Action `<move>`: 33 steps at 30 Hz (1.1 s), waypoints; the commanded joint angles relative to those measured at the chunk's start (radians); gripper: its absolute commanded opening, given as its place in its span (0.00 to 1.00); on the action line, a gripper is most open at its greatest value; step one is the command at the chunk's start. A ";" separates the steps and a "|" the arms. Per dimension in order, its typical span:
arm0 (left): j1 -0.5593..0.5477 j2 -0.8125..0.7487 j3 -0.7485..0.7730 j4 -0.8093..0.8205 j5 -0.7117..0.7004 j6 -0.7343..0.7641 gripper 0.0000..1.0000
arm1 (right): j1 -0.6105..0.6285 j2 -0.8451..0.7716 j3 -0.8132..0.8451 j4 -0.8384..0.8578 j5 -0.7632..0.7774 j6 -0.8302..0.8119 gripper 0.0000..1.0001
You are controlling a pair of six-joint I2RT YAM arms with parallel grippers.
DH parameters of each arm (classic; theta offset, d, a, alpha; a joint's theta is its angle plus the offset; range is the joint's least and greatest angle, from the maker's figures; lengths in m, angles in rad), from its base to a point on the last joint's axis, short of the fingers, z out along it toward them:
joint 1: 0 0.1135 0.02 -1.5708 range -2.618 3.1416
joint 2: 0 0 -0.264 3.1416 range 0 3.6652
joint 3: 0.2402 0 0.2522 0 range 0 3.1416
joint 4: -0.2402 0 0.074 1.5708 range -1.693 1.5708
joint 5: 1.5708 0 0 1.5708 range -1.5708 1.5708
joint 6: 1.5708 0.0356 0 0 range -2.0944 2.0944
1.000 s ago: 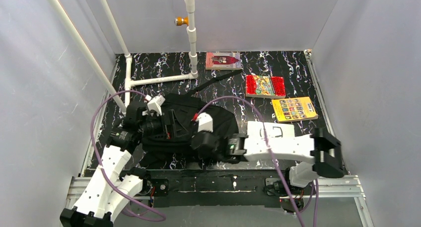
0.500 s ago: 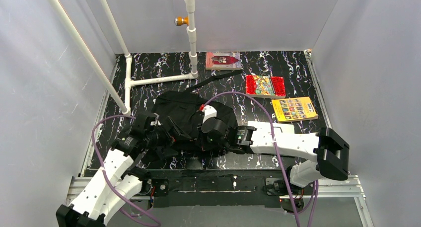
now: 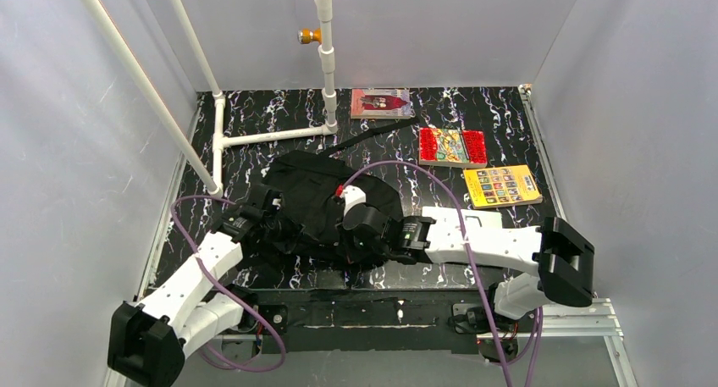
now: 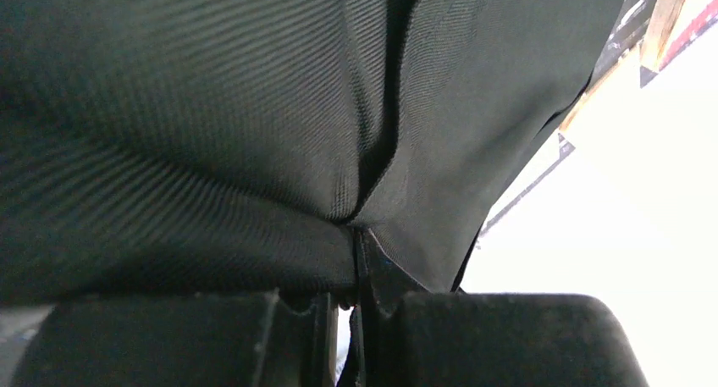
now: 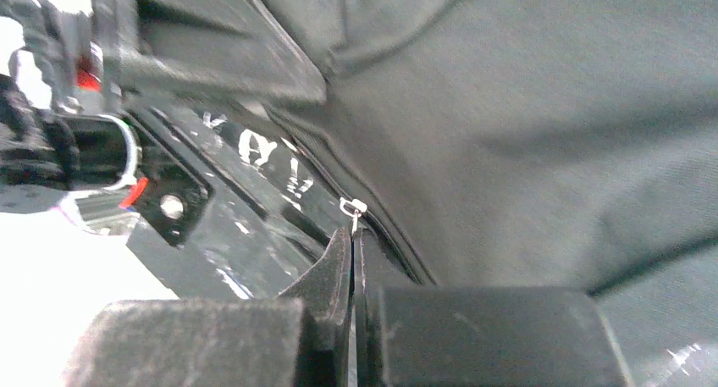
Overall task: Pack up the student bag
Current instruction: Unzip the student bag at the center of the board.
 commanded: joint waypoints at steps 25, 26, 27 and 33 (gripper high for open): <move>-0.030 -0.180 0.068 0.101 0.278 0.648 0.94 | -0.064 -0.325 -0.142 -0.177 0.168 -0.214 0.01; -0.081 -0.149 0.092 0.095 0.259 0.684 0.92 | -0.064 -0.335 -0.146 -0.158 0.147 -0.217 0.01; -0.137 -0.109 0.119 0.089 0.221 0.710 0.88 | -0.064 -0.347 -0.152 -0.136 0.134 -0.219 0.01; -0.495 0.132 0.235 0.137 -0.111 0.862 0.73 | -0.064 -0.399 -0.158 -0.086 0.114 -0.197 0.01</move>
